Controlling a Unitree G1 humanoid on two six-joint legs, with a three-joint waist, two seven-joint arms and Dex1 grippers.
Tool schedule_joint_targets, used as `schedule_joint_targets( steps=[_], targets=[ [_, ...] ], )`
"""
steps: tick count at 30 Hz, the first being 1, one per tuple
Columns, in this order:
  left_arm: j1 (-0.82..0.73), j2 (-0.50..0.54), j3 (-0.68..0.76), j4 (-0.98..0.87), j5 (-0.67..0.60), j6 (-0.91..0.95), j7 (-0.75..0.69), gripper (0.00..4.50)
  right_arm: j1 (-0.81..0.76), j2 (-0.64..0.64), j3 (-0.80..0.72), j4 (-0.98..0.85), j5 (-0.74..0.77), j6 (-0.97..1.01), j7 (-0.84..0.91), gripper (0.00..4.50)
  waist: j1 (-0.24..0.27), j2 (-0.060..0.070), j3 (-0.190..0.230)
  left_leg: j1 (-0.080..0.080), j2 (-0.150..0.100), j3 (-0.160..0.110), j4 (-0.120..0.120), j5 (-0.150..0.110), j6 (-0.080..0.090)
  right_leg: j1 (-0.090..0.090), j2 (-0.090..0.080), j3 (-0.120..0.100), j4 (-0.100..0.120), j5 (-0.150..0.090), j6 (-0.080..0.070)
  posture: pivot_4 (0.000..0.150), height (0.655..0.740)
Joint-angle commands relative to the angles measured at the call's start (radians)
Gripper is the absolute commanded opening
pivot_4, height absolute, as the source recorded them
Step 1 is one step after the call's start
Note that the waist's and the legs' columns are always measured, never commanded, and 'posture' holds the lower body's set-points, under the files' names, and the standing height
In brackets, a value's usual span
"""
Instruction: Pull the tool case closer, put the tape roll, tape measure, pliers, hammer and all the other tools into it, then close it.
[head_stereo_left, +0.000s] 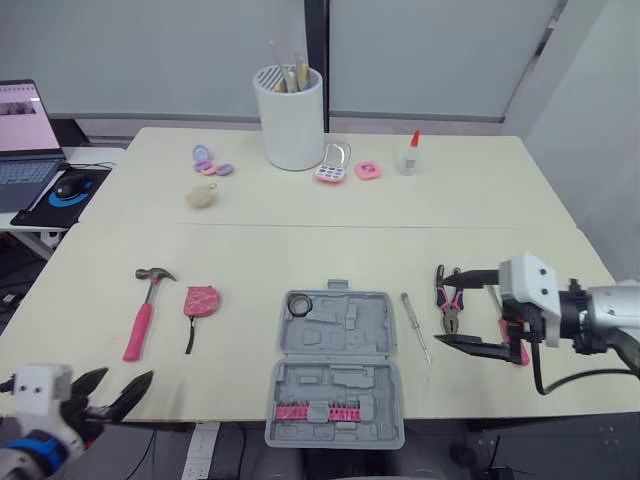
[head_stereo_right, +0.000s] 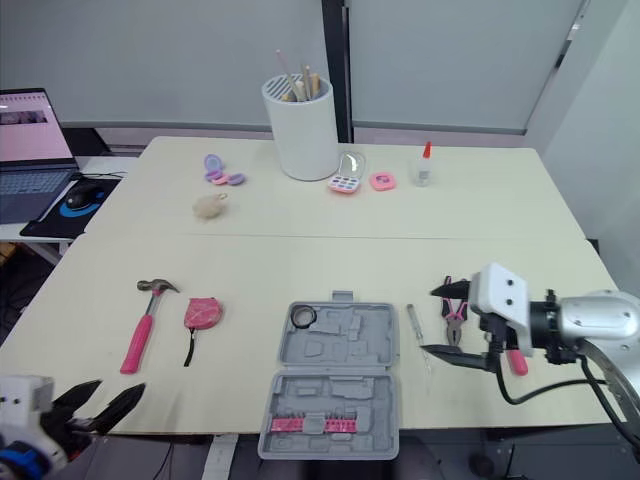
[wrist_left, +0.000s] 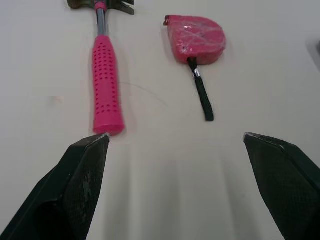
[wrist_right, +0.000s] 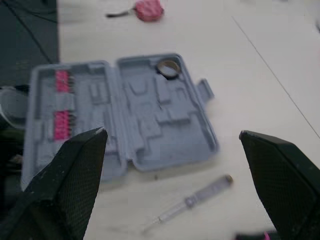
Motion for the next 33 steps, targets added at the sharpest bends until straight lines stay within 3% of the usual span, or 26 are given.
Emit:
schedule_joint_targets(
  steps=[1,6,21,24,33],
  targets=[
    [-0.058,-0.030,-0.054,-0.085,0.047,0.037,0.148,4.46,-0.066,0.023,0.055,0.002,0.021,0.032,-0.014,4.50,0.007,-0.002,-0.001,0.000,0.000,-0.001,0.000,0.000,0.000,0.001,0.001,-0.001,-0.001,0.000,0.000,0.150,0.7376],
    [-0.176,-0.041,-0.174,-0.034,0.150,0.070,0.271,4.46,-0.136,0.049,0.129,0.053,-0.012,0.014,-0.007,4.50,0.008,-0.001,0.000,0.000,-0.001,0.000,0.000,0.000,0.000,0.001,0.001,0.000,-0.003,0.001,0.001,0.150,0.7376],
    [-0.387,-0.043,-0.326,0.261,0.266,0.014,0.310,4.46,-0.153,0.054,0.169,0.048,-0.031,0.005,0.008,4.50,0.006,0.001,0.000,0.000,0.000,-0.001,0.001,0.000,0.000,0.001,0.002,-0.001,-0.003,0.001,0.001,0.150,0.7376],
    [-0.407,-0.045,-0.341,0.299,0.284,0.000,0.316,3.85,-0.152,0.052,0.165,0.044,-0.029,0.007,0.008,4.50,0.006,0.002,-0.001,0.000,0.000,-0.001,0.001,0.000,0.000,0.002,0.001,0.000,-0.002,0.001,0.001,0.150,0.7376],
    [-0.408,-0.065,-0.348,0.332,0.280,0.024,0.345,1.19,-0.152,0.040,0.158,0.046,-0.032,0.008,0.011,4.50,0.006,0.006,-0.003,0.000,0.000,0.000,0.001,0.000,0.000,0.002,0.001,0.000,-0.002,0.001,0.001,0.150,0.7376]
  ],
)
